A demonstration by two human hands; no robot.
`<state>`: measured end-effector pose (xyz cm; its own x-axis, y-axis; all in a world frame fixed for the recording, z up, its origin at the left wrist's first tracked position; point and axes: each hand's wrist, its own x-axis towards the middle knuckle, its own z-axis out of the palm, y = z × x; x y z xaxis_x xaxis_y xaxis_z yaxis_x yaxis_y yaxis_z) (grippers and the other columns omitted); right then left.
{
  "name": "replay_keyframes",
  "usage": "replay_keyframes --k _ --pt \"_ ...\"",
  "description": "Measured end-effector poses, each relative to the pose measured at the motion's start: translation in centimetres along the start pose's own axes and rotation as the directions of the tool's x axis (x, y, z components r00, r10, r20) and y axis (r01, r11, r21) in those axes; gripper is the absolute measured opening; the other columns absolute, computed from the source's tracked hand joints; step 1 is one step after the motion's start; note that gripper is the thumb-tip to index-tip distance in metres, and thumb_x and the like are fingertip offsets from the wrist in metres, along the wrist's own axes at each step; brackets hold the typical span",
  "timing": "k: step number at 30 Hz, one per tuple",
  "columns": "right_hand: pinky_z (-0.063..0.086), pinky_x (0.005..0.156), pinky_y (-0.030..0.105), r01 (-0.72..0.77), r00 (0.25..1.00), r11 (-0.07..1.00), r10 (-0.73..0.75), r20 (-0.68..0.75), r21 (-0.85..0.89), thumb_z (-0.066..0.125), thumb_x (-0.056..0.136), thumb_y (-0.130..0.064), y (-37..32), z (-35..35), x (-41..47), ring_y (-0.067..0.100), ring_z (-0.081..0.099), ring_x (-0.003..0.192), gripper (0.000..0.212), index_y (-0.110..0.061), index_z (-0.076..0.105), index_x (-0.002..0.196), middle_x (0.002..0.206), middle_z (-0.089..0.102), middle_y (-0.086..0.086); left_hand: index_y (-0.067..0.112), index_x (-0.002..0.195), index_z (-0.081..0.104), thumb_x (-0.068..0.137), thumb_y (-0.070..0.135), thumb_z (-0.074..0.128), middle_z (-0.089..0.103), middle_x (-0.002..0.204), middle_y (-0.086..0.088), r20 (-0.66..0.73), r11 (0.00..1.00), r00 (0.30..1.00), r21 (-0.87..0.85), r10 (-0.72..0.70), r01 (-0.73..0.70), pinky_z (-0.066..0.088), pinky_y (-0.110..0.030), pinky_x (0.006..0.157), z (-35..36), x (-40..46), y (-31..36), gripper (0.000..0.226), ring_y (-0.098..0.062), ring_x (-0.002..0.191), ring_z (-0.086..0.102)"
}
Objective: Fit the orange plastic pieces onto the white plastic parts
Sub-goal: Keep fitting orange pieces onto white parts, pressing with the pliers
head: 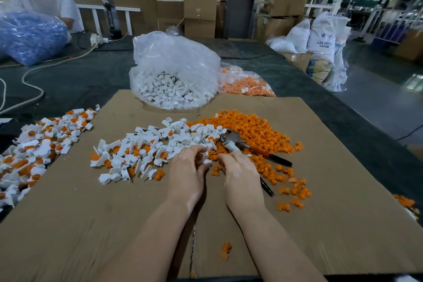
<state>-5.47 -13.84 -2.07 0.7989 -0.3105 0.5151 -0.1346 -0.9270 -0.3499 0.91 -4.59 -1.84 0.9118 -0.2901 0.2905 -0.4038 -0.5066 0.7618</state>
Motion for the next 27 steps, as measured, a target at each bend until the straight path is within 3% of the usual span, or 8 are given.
replay_keyframes --k 4,8,13,17,22,27 --pt "0.049 0.078 0.035 0.011 1.000 0.999 -0.012 0.028 0.030 0.063 0.077 0.010 0.14 0.03 -0.06 0.029 0.058 0.091 0.033 -0.001 0.066 0.107 0.099 0.058 0.016 0.015 0.104 0.070 0.086 0.016 0.064 0.053 0.090 0.007 -0.027 0.999 0.999 0.038 0.032 -0.031 0.030 -0.012 0.072 -0.17 0.02 0.01 0.019 -0.011 0.091 0.049" --pt "0.050 0.078 0.033 0.004 0.999 0.998 -0.007 0.040 0.067 0.060 0.083 0.005 0.21 -0.01 -0.07 0.023 0.056 0.098 0.024 -0.006 0.062 0.104 0.109 0.056 0.010 0.015 0.097 0.071 0.086 0.016 0.064 0.044 0.080 0.013 -0.077 0.999 0.997 -0.033 0.025 -0.027 0.031 -0.002 0.066 -0.33 -0.24 0.00 0.013 -0.002 0.077 0.044" --pt "0.044 0.066 0.027 -0.061 0.993 0.982 0.078 -0.086 0.178 0.070 0.077 -0.003 0.21 -0.46 0.04 0.021 0.056 0.079 0.010 -0.007 0.063 0.081 0.081 0.061 0.003 0.023 0.092 0.068 0.088 0.020 0.060 0.054 0.080 0.016 -0.024 0.999 0.999 -0.031 0.025 -0.026 0.031 -0.010 0.062 -0.41 -0.69 0.02 0.009 -0.001 0.077 0.048" --pt "0.044 0.074 0.025 -0.141 0.986 0.952 0.159 -0.044 0.273 0.066 0.084 -0.008 0.52 -0.44 0.18 0.017 0.057 0.084 0.005 -0.007 0.067 0.088 0.086 0.064 0.001 0.026 0.090 0.068 0.088 0.024 0.061 0.057 0.075 0.018 0.047 1.000 0.999 0.007 0.017 -0.017 0.032 0.003 0.063 -0.48 -0.68 -0.01 0.008 0.000 0.073 0.051" --pt "0.048 0.076 0.030 -0.187 0.978 0.920 0.209 -0.026 0.344 0.062 0.087 -0.009 0.52 -0.79 0.19 0.017 0.062 0.081 0.010 -0.006 0.070 0.091 0.085 0.069 0.003 0.025 0.093 0.073 0.087 0.030 0.062 0.060 0.077 0.019 0.056 0.997 0.998 -0.069 -0.022 0.026 0.033 0.004 0.066 -0.33 -0.58 0.06 0.014 -0.001 0.081 0.056" --pt "0.049 0.080 0.033 -0.227 0.970 0.904 0.243 0.000 0.362 0.061 0.088 -0.015 0.55 -0.74 0.22 0.015 0.062 0.082 0.010 -0.011 0.069 0.094 0.086 0.069 -0.001 0.033 0.103 0.063 0.088 0.019 0.062 0.061 0.080 0.015 0.089 0.991 0.994 -0.114 -0.057 0.067 0.035 0.000 0.062 -0.51 -0.41 -0.16 0.021 -0.003 0.079 0.056"
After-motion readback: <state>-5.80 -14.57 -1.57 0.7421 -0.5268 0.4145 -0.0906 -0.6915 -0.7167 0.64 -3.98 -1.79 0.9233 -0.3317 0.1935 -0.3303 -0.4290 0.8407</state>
